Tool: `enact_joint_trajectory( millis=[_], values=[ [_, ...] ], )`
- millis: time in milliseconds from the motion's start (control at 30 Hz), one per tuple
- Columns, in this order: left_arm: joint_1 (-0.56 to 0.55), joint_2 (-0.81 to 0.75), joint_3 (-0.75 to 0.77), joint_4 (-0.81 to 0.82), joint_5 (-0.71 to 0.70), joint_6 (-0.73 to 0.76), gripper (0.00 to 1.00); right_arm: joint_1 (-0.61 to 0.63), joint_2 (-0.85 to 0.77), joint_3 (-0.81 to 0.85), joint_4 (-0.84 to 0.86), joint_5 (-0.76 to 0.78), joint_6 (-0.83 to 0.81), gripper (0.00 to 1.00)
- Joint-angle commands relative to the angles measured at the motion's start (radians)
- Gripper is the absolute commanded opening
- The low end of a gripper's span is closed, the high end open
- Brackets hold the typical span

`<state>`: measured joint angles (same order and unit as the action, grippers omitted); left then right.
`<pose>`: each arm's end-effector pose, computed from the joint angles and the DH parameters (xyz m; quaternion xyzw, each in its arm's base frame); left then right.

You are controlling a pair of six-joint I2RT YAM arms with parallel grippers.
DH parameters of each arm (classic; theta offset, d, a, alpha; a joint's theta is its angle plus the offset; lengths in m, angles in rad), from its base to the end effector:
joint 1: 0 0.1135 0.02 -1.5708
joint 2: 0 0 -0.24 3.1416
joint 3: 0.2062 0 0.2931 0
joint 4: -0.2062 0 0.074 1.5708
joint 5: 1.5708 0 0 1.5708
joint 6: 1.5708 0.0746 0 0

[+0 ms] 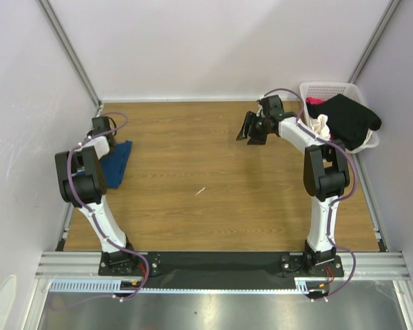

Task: Fold and stack the t-shirts
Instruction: Neatly place the folded tshirt to the corner

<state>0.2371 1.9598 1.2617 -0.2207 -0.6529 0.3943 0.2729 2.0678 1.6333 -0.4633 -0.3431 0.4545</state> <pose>0.4270 0.1498 0.0912 -0.0319 0.9026 0.3830 0.1940 0.4842 0.1616 0.1453 0.0282 0.9313 0.2663 0.2467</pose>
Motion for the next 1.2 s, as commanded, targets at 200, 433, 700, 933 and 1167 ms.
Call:
enact_joint_trajectory(
  millis=[200, 433, 700, 933, 1167],
  values=[
    [0.005, -0.088, 0.082, -0.086, -0.01, -0.138, 0.86, 0.031, -0.061, 0.04, -0.015, 0.032, 0.015, 0.6],
    [-0.005, -0.28, 0.165, -0.198, 0.287, -0.311, 0.87, 0.031, -0.09, 0.042, -0.015, 0.021, 0.013, 0.6],
    [-0.005, -0.401, -0.001, -0.052, 0.617, -0.521, 0.94, 0.022, -0.214, 0.005, 0.005, 0.061, 0.019, 0.65],
    [-0.001, -0.277, -0.068, 0.032, 0.645, -0.554, 0.94, -0.003, -0.333, -0.134, 0.058, 0.095, 0.069, 0.68],
    [0.004, -0.161, -0.055, 0.142, 0.817, -0.594, 0.79, -0.003, -0.409, -0.22, 0.066, 0.156, 0.105, 0.68]
  ],
)
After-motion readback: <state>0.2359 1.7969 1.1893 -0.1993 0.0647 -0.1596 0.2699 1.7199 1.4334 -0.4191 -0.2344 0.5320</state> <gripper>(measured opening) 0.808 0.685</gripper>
